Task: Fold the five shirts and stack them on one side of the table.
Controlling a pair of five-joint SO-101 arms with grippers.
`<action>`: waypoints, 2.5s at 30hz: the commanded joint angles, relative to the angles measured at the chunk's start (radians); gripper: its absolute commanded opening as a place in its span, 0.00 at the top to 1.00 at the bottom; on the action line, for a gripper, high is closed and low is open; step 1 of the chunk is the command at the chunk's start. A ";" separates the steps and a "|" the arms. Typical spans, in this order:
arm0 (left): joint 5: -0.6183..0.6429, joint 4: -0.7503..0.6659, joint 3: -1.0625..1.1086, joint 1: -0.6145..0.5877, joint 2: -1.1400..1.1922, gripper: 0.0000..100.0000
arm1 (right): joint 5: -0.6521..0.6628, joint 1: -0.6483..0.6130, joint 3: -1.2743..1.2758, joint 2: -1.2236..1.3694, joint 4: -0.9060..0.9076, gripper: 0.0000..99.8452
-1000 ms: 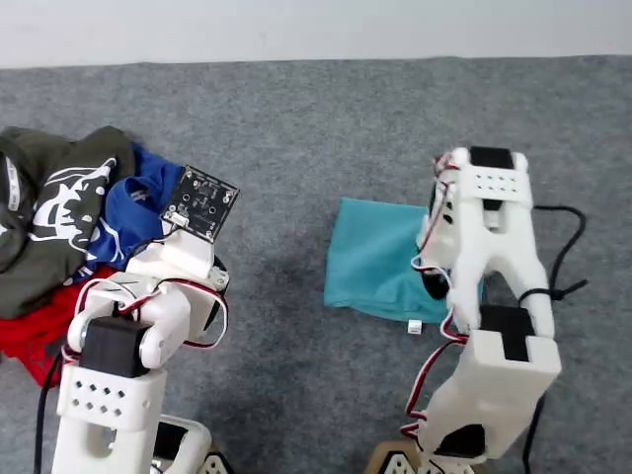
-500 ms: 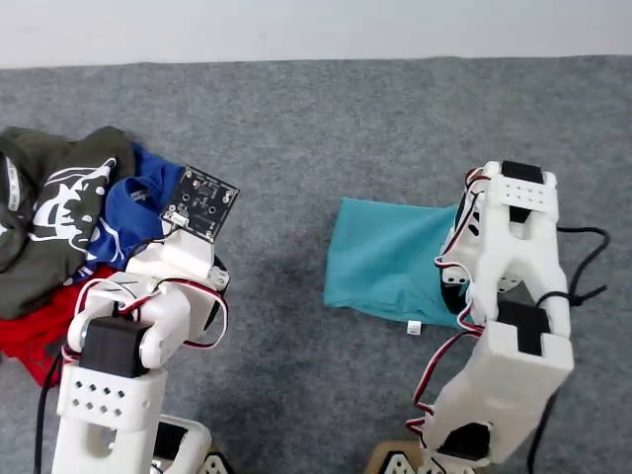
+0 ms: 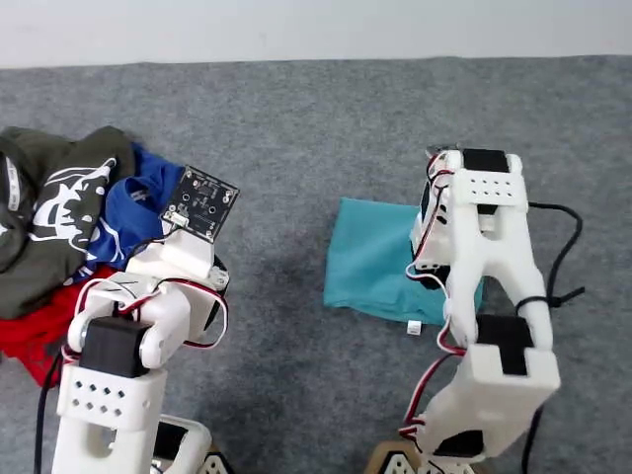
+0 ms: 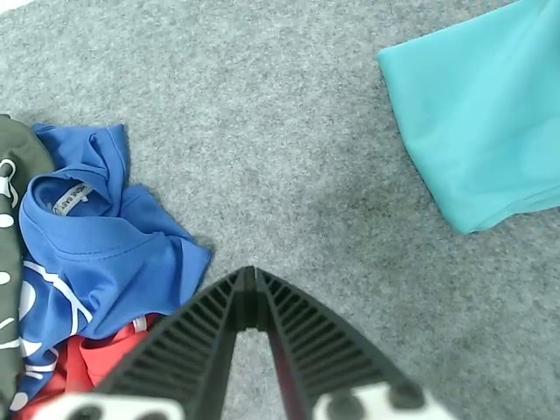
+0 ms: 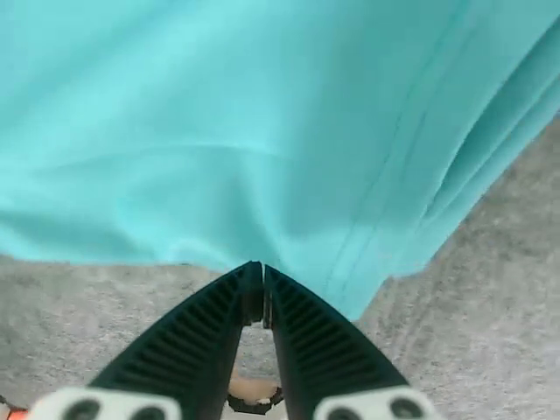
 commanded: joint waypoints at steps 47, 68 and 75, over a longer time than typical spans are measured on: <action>-0.006 0.023 -0.007 -0.006 -0.017 1.00 | -0.009 0.099 -0.150 0.182 -0.113 0.99; -0.006 0.040 -0.007 -0.006 -0.021 1.00 | -0.008 0.053 -0.137 -0.114 0.125 0.99; -0.008 0.035 -0.007 -0.006 -0.020 1.00 | -0.005 -0.012 0.178 -0.114 -0.071 0.99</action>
